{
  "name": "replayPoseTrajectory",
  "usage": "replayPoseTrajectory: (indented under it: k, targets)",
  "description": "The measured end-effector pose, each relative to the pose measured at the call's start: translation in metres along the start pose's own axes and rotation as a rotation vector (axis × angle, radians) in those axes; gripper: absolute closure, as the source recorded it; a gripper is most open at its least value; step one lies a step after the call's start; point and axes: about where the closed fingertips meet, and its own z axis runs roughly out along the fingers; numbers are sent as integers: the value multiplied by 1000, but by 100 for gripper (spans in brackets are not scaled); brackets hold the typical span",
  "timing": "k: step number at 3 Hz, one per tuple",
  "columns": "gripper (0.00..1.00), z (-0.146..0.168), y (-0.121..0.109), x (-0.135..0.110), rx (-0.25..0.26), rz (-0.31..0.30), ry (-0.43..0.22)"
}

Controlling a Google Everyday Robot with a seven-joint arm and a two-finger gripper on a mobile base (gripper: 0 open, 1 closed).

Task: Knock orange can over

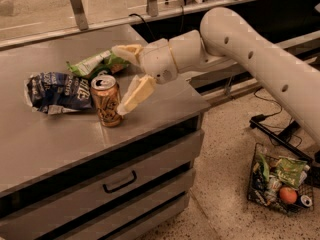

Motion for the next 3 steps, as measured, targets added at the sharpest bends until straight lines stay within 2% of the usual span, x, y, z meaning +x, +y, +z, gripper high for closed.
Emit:
replayPoseTrajectory:
  k: [2, 3]
  targets:
    - [0, 28, 13, 16, -89, 77, -114]
    - [0, 36, 18, 20, -116, 101, -149]
